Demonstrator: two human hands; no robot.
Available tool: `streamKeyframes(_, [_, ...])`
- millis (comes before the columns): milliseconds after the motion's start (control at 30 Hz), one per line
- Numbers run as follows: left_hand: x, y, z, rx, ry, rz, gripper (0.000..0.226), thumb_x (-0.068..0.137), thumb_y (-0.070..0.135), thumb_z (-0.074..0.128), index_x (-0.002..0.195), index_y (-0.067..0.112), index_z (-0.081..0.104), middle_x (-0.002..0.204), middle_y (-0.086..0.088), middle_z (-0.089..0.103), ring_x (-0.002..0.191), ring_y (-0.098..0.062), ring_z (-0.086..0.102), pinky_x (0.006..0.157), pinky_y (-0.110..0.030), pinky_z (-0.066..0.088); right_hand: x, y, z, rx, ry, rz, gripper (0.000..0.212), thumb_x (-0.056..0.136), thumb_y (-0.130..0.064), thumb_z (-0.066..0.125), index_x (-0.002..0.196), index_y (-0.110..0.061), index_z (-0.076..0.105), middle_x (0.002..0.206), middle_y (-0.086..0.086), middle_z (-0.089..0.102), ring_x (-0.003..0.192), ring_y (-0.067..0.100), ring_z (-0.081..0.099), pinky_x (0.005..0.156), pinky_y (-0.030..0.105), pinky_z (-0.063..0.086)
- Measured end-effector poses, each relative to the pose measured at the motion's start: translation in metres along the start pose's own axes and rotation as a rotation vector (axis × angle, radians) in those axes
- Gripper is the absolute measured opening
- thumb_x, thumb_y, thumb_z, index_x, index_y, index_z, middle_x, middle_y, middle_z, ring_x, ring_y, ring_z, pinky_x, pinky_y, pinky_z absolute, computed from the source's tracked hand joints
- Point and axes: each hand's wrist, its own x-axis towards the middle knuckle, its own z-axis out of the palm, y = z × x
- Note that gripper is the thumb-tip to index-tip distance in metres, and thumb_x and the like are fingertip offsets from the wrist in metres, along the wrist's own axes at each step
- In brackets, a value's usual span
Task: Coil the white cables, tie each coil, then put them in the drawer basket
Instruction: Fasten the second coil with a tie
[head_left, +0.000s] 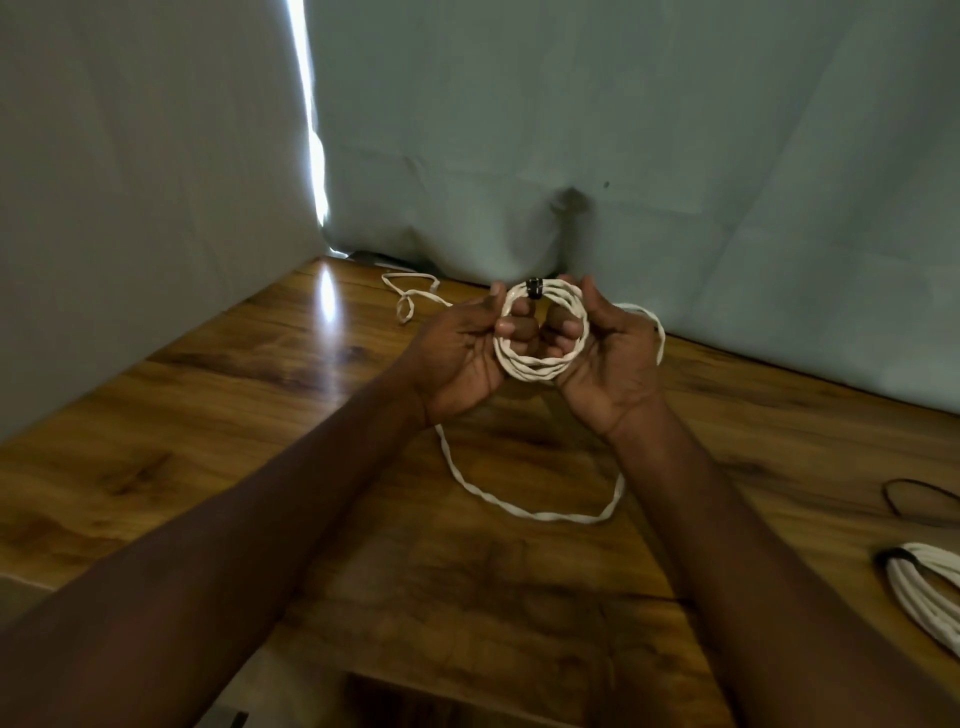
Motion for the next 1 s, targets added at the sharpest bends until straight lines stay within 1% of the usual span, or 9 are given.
streamKeyframes(100, [-0.011,0.003,0.005,0.008,-0.05,0.007,0.037,0.103,0.03,0.042,0.089,0.007,0.067,0.07,0.001,0.054,0.072,-0.01,0.044,0.09,-0.029,0.036,-0.013,0.005,0.008,-0.067,0.006,-0.024,0.029,0.099,-0.032,0.063,0.082,-0.009,0.07,0.061,0.003,0.051,0.072,0.027,0.05,0.078,0.038,0.044])
streamKeyframes(167, [-0.021,0.0,0.01,0.066,0.031,0.034,0.039,0.108,0.027,0.041,0.095,0.003,0.069,0.076,-0.003,0.064,0.073,-0.011,0.055,0.089,-0.029,0.045,-0.034,0.002,0.011,-0.124,0.043,-0.019,0.03,0.098,-0.032,0.066,0.093,-0.002,0.07,0.068,0.006,0.061,0.077,0.029,0.059,0.08,0.036,0.054])
streamKeyframes(267, [-0.031,-0.015,0.031,0.276,0.145,0.094,0.041,0.111,0.022,0.037,0.109,-0.006,0.066,0.093,-0.013,0.074,0.083,-0.018,0.072,0.084,-0.031,0.06,-0.074,-0.009,0.006,-0.166,0.094,-0.047,0.032,0.091,-0.023,0.074,0.112,0.0,0.072,0.109,0.02,0.073,0.107,0.034,0.067,0.105,0.047,0.054])
streamKeyframes(367, [-0.04,-0.039,0.056,0.557,0.12,0.113,0.036,0.11,0.027,0.046,0.12,-0.003,0.063,0.113,-0.02,0.072,0.104,-0.025,0.07,0.093,-0.037,0.058,-0.122,-0.033,-0.008,-0.257,0.183,-0.061,0.024,0.104,-0.017,0.052,0.108,-0.004,0.072,0.093,0.012,0.079,0.082,0.022,0.077,0.075,0.037,0.065])
streamKeyframes(467, [-0.045,-0.073,0.094,0.778,0.068,0.204,0.029,0.102,0.018,0.063,0.127,0.004,0.067,0.122,-0.017,0.073,0.114,-0.031,0.07,0.1,-0.045,0.056,-0.169,-0.059,-0.018,-0.329,0.293,-0.093,0.018,0.104,-0.016,0.056,0.117,-0.01,0.067,0.093,0.008,0.078,0.082,0.021,0.075,0.08,0.041,0.063])
streamKeyframes(600, [-0.039,-0.128,0.153,0.84,0.224,0.26,0.036,0.092,-0.003,0.07,0.127,0.006,0.067,0.113,-0.01,0.077,0.105,-0.025,0.075,0.095,-0.048,0.06,-0.222,-0.095,-0.031,-0.495,0.469,-0.123,0.009,0.102,-0.018,0.062,0.107,-0.018,0.07,0.087,0.002,0.079,0.08,0.019,0.074,0.074,0.039,0.062])
streamKeyframes(800, [-0.034,-0.181,0.239,0.696,0.12,0.156,0.037,0.084,0.012,0.084,0.117,0.011,0.067,0.101,-0.009,0.079,0.092,-0.025,0.077,0.078,-0.04,0.062,-0.305,-0.164,-0.057,-0.691,0.674,-0.215,0.008,0.094,-0.017,0.069,0.101,-0.016,0.074,0.083,0.003,0.078,0.072,0.017,0.074,0.063,0.03,0.061])
streamKeyframes(900, [-0.021,-0.199,0.266,0.889,0.004,0.16,0.033,0.086,0.014,0.082,0.116,0.012,0.069,0.102,-0.003,0.077,0.094,-0.019,0.075,0.084,-0.038,0.062,-0.335,-0.186,-0.072,-0.709,0.863,-0.275,0.007,0.093,-0.011,0.069,0.093,-0.016,0.074,0.087,0.008,0.075,0.073,0.022,0.072,0.069,0.037,0.061])
streamKeyframes(1000, [-0.012,-0.219,0.263,1.374,-0.065,0.315,0.025,0.091,0.027,0.076,0.115,0.02,0.07,0.112,0.002,0.071,0.106,-0.017,0.066,0.093,-0.04,0.054,-0.345,-0.193,-0.102,-0.705,1.126,-0.339,0.007,0.091,-0.012,0.071,0.085,-0.015,0.074,0.091,0.013,0.075,0.078,0.028,0.071,0.069,0.043,0.062])
